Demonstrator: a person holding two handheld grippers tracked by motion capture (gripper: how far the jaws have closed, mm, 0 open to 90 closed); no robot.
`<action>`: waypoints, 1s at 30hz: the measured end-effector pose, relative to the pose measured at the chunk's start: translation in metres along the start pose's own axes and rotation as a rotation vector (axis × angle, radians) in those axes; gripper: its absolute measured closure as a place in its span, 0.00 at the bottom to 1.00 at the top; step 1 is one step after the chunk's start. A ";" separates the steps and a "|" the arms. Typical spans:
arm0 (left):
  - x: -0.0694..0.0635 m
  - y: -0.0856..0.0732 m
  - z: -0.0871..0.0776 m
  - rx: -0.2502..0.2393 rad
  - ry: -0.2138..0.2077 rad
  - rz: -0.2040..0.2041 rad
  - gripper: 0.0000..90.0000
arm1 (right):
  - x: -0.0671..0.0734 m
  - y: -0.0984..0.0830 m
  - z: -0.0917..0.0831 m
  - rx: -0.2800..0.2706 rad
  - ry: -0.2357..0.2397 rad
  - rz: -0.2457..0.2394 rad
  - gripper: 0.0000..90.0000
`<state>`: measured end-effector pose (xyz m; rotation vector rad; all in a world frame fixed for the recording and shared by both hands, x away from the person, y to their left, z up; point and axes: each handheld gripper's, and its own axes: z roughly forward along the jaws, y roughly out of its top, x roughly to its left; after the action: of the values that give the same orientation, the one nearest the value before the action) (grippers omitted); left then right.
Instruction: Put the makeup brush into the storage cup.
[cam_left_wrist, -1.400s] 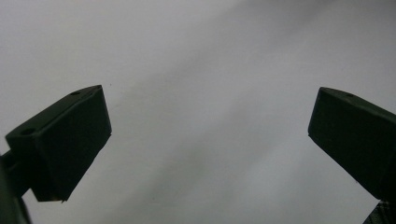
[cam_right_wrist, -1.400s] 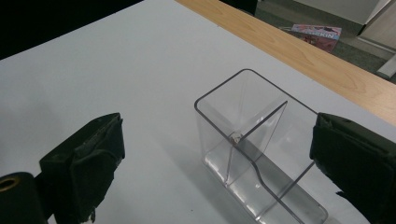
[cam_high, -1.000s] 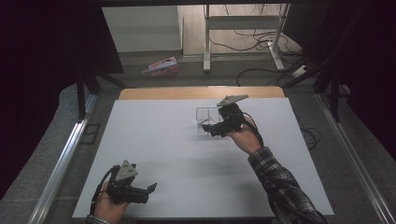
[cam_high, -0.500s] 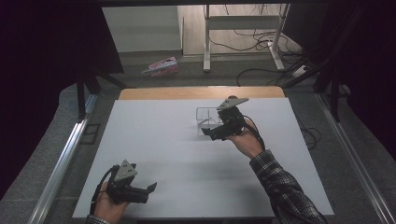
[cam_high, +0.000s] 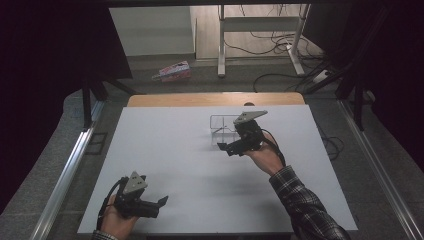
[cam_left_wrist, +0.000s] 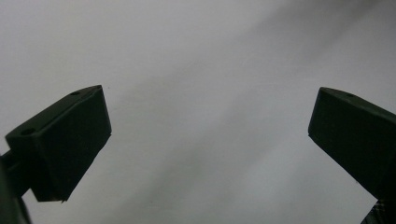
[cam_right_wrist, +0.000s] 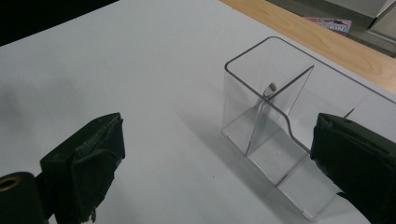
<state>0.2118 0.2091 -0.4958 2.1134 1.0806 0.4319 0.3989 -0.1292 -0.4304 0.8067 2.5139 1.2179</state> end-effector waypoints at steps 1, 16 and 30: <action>0.000 0.000 0.000 0.000 0.000 0.000 0.00 | 0.000 -0.001 0.000 0.000 0.001 0.003 0.03; -0.001 0.000 0.000 0.003 -0.001 0.003 0.00 | 0.005 -0.018 0.002 0.012 -0.007 -0.005 0.02; -0.001 0.000 0.000 0.004 -0.013 0.011 0.00 | 0.007 -0.027 0.001 0.035 -0.011 -0.016 0.01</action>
<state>0.2114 0.2085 -0.4964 2.1236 1.0635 0.4218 0.3830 -0.1381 -0.4522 0.7986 2.5346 1.1638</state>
